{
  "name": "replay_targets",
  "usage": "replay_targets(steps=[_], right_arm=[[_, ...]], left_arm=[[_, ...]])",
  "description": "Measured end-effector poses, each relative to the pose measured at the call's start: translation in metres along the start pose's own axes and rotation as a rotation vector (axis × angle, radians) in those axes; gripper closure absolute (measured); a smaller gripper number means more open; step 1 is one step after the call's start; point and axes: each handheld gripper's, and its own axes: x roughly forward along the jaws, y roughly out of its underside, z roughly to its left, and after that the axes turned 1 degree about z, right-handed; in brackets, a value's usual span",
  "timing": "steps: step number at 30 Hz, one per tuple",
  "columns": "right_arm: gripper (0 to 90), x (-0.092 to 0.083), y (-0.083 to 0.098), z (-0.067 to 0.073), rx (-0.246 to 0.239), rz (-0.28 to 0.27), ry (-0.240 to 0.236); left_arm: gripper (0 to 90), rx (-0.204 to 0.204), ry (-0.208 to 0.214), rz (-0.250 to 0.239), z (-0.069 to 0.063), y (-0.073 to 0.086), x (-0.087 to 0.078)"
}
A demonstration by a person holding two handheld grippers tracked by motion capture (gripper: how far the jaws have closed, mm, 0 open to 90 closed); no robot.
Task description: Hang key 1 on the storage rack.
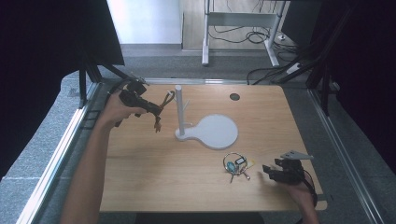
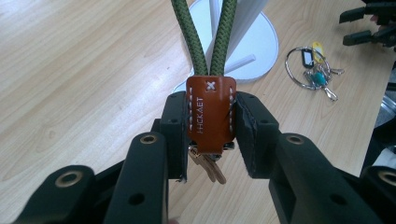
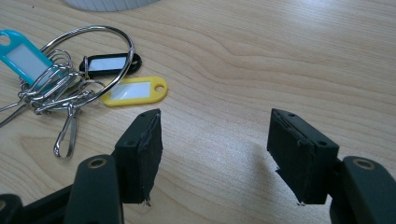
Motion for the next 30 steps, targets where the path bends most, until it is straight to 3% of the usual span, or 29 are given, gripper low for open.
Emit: replay_targets(steps=[12, 16, 19, 22, 26, 27, 30], right_arm=[[36.1, -0.001, -0.001, 0.001, -0.002, -0.002, 0.001], [36.1, -0.003, -0.001, 0.0, -0.001, -0.012, 0.004], [36.2, -0.006, -0.002, 0.0, -0.004, -0.019, 0.005], [36.2, -0.007, -0.003, 0.001, -0.01, -0.026, 0.011], [36.2, -0.01, -0.004, 0.002, -0.018, -0.033, 0.012], [36.2, -0.011, -0.005, 0.004, -0.027, -0.035, 0.014], [35.8, -0.012, -0.007, 0.005, -0.037, -0.038, 0.011]], left_arm=[[66.0, 0.001, -0.007, 0.018, -0.004, 0.002, 0.02], [58.2, -0.007, -0.027, 0.027, -0.005, 0.004, 0.019], [50.5, -0.03, -0.06, -0.01, -0.008, 0.007, 0.014], [47.0, -0.028, -0.072, -0.021, -0.011, 0.009, 0.012], [44.9, -0.035, -0.094, -0.075, -0.024, 0.019, 0.002], [44.1, -0.023, -0.116, -0.073, -0.028, 0.023, -0.002], [41.9, -0.021, -0.123, -0.077, -0.036, 0.032, -0.005]])
